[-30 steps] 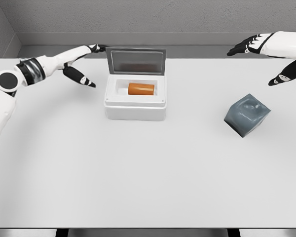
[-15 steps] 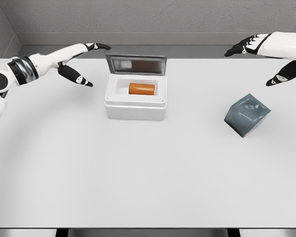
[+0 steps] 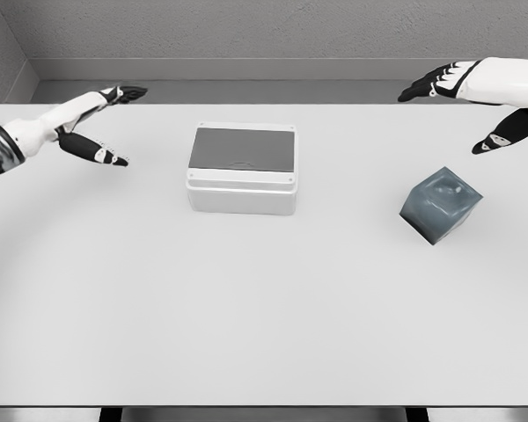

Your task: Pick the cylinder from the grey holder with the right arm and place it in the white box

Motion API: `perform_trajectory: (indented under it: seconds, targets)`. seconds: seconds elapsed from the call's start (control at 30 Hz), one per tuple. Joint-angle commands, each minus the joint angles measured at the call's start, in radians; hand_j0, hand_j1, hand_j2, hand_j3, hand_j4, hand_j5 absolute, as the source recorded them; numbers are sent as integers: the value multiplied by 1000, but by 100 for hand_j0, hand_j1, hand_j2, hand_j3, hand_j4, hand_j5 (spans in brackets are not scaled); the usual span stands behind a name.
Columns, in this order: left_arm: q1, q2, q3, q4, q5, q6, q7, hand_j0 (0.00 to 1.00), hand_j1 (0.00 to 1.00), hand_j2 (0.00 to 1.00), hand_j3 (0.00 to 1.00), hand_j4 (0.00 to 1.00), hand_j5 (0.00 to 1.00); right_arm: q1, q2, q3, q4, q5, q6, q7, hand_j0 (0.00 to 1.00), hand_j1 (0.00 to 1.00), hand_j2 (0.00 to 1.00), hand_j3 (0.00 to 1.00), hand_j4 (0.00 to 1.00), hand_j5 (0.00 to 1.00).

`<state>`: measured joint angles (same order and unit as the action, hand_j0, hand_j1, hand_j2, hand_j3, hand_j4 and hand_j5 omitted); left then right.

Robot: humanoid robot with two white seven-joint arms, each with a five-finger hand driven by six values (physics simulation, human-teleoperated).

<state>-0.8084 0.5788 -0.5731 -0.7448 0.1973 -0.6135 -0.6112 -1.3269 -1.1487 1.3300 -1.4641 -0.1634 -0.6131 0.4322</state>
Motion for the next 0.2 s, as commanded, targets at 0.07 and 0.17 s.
perform_trajectory:
  seconds: [0.07,0.17]
  targets:
    - [12,27,5,5,57,3,0,100,100,100,100,100,100,-6,1,0,-22,-5,2,0,100,100,100,100,100,100]
    - [14,27,4,4,57,3,0,100,100,100,100,100,100,-5,1,0,-91,-7,2,0,100,100,100,100,100,100]
